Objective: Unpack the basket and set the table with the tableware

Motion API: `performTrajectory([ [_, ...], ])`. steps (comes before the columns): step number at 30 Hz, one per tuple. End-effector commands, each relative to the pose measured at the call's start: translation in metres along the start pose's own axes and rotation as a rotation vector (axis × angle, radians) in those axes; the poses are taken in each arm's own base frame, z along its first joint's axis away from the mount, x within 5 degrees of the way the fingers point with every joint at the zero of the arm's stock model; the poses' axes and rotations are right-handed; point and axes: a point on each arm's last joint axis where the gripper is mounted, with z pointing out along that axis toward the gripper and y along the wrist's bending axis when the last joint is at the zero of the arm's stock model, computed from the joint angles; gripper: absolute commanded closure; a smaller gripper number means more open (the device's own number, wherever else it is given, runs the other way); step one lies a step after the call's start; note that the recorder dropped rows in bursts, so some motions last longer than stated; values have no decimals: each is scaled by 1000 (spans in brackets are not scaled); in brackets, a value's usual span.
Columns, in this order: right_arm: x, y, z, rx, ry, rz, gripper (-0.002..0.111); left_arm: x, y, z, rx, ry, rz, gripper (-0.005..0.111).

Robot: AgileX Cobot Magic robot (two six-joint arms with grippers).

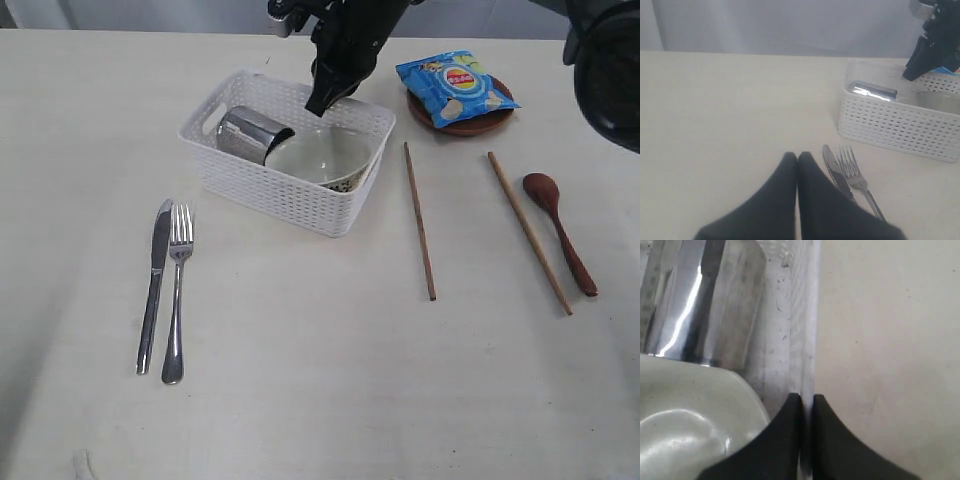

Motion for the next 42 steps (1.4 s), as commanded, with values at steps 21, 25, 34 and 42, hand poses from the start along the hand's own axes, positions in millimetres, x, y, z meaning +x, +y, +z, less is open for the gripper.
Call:
performTrajectory([
  [21,43,-68,-39,31,-149,347,99,1,0,0,4,-2,5,107],
  [25,32,-70,-56,22,-191,350,69,1,0,0,4,-2,5,107],
  [34,27,-52,-91,-92,-156,365,59,1,0,0,4,-2,5,107],
  [42,7,-32,-88,-128,-141,500,59,1,0,0,4,-2,5,107],
])
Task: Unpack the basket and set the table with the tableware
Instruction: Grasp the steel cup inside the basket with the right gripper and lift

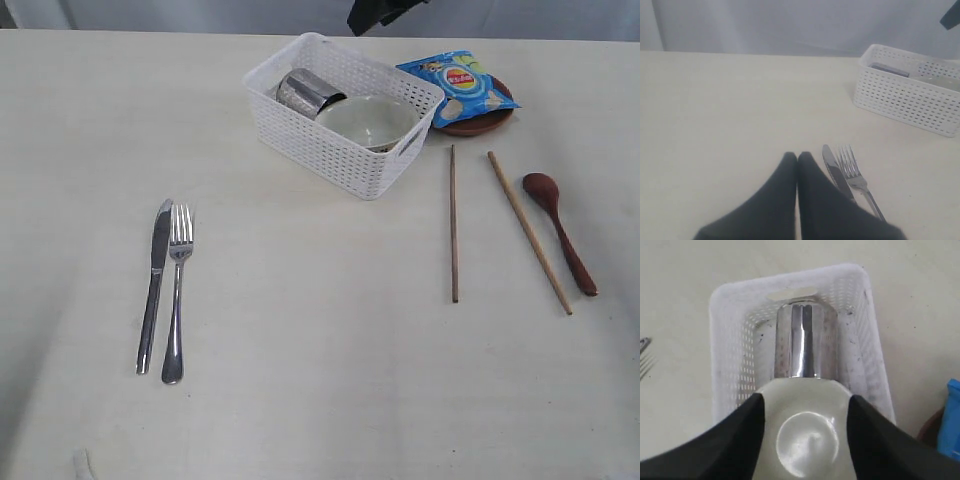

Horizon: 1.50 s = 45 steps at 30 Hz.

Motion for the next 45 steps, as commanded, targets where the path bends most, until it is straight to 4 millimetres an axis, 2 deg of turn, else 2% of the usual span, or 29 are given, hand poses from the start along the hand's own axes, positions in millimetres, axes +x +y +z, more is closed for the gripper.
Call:
performTrajectory([
  [1,-7,23,9,-29,19,65,59,1,0,0,4,-2,5,107],
  [5,-8,38,33,-53,66,113,59,1,0,0,4,-2,5,107],
  [7,-5,41,45,-42,98,236,59,1,0,0,4,-2,5,107],
  [10,0,36,61,-38,133,410,59,1,0,0,4,-2,5,107],
  [18,7,30,76,-30,167,511,59,1,0,0,4,-2,5,107],
  [28,24,20,110,-41,236,618,59,1,0,0,4,-2,5,107],
  [34,23,16,120,-96,191,666,59,1,0,0,4,-2,5,107],
  [45,14,15,122,-130,89,686,59,1,0,0,4,-2,5,107],
])
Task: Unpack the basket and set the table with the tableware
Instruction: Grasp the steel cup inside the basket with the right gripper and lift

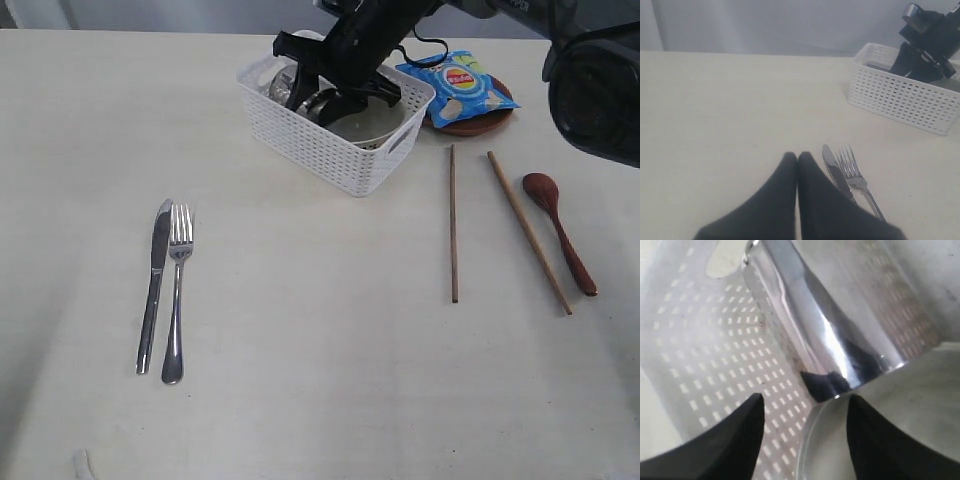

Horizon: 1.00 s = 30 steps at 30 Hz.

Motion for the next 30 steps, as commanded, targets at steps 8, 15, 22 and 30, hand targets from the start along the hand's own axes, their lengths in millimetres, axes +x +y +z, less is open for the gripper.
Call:
performTrajectory([
  [8,-9,2,-3,-24,-90,-7,59,1,0,0,4,-2,5,107],
  [15,-13,4,-4,-48,-132,7,59,1,0,0,4,-2,5,107],
  [22,-18,5,-5,-52,-193,35,59,1,0,0,4,-2,5,107],
  [30,-26,10,-6,-90,-286,63,64,1,0,0,4,-2,5,107],
])
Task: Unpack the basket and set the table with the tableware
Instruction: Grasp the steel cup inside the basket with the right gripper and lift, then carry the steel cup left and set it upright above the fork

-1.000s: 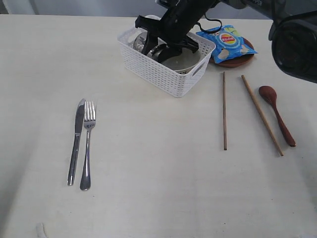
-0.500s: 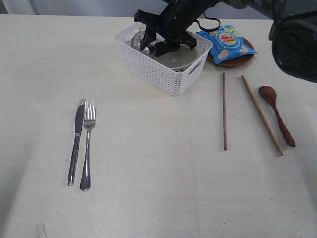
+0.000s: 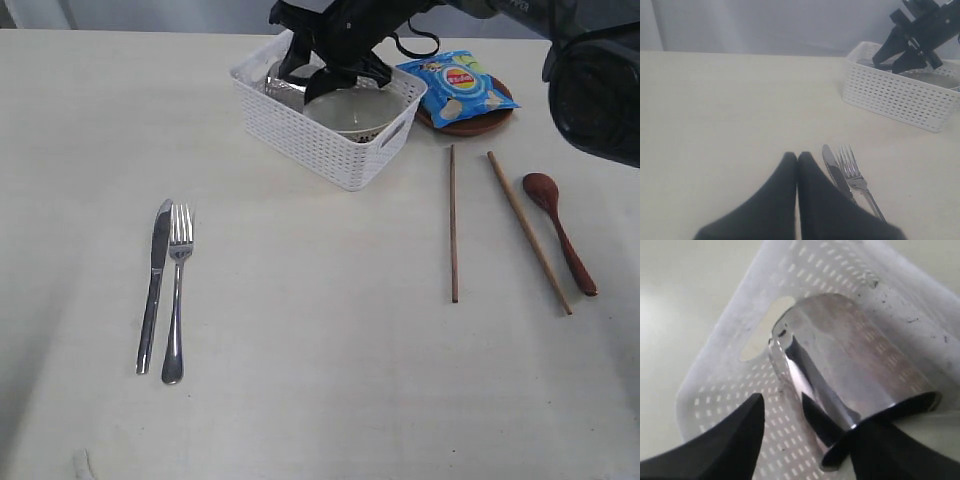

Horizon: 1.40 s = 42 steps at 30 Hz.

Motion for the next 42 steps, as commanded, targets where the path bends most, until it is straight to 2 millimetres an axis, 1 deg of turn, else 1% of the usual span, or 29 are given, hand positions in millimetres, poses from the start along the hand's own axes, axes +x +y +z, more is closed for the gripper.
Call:
performTrajectory([
  [1,-6,5,-1,-26,-69,13,69,1,0,0,4,-2,5,107],
  [4,-7,6,1,-28,-88,-2,88,1,0,0,4,-2,5,107],
  [5,-8,6,1,-25,-96,-13,96,1,0,0,4,-2,5,107],
  [7,-8,5,1,-14,-100,-27,106,1,0,0,4,-2,5,107],
  [8,-8,5,1,-11,-100,-31,108,1,0,0,4,-2,5,107],
  [11,-7,5,1,-9,-91,-45,109,1,0,0,4,-2,5,107],
  [15,-8,13,-12,-19,-85,-84,109,1,0,0,4,-2,5,107],
  [18,-10,25,-29,-33,-93,-120,109,1,0,0,4,-2,5,107],
  [23,-14,47,-68,-44,-127,-231,109,1,0,0,4,-2,5,107],
  [27,-15,56,-90,-52,-147,-265,109,1,0,0,4,-2,5,107],
  [30,-16,53,-95,-48,-136,-263,109,1,0,0,4,-2,5,107],
  [32,-15,50,-93,-47,-111,-261,109,1,0,0,4,-2,5,107],
  [36,-13,50,-90,-56,-97,-330,109,1,0,0,4,-2,5,107],
  [40,-11,61,-94,-170,-94,-365,109,1,0,0,4,-2,5,107],
  [41,-10,62,-95,-176,-87,-387,109,1,0,0,4,-2,5,107],
  [42,-4,69,-100,-186,-61,-449,109,1,0,0,4,-2,5,107],
])
